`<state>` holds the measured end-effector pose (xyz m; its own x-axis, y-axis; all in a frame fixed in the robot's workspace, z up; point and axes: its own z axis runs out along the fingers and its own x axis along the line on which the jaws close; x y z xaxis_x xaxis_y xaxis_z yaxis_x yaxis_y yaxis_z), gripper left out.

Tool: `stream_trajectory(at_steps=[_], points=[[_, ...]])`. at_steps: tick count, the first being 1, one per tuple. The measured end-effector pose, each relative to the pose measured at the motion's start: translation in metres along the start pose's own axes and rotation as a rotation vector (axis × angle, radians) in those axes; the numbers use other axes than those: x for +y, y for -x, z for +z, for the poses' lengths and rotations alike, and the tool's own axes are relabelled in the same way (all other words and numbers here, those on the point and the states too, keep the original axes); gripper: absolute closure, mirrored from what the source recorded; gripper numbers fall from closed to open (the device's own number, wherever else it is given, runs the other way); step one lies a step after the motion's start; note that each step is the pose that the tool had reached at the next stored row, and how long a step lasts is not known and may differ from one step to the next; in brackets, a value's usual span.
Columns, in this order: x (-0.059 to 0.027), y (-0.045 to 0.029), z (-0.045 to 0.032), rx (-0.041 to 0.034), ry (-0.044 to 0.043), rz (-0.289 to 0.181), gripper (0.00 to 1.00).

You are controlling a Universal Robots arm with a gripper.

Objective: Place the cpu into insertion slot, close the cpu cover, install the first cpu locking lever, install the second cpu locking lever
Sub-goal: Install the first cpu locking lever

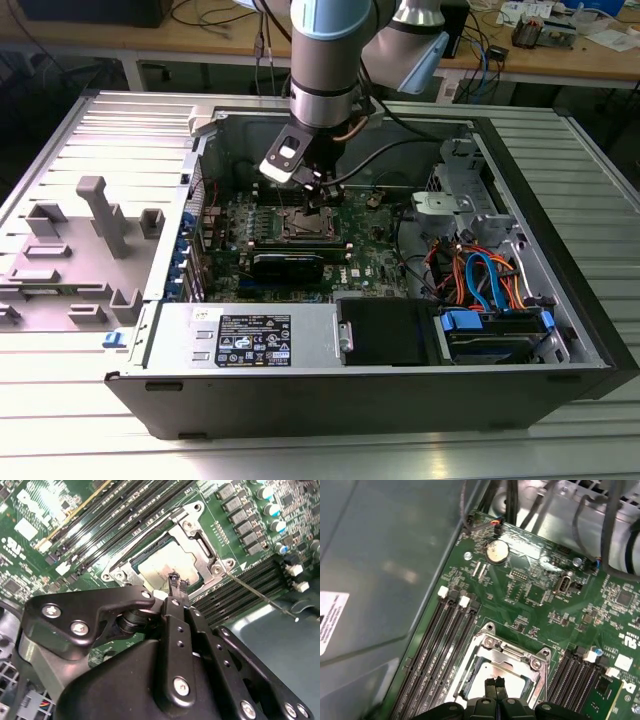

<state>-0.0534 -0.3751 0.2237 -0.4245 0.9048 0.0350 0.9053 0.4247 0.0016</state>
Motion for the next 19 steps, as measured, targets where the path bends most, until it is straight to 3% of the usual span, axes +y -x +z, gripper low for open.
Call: stream_trajectory(at_steps=[3, 7, 9, 13, 19], points=[[-0.0002, -0.0001, -0.0017, -0.0003, 0.0000, -0.004, 0.89], [-0.0002, -0.0004, -0.0093, -0.0015, 0.0020, -0.019, 0.89], [-0.0002, -0.0004, -0.0094, -0.0014, 0.0017, -0.036, 0.89], [-0.0002, -0.0004, -0.0094, -0.0013, -0.0013, -0.118, 0.89], [-0.0002, -0.0004, -0.0094, -0.0012, -0.0016, -0.128, 0.89]])
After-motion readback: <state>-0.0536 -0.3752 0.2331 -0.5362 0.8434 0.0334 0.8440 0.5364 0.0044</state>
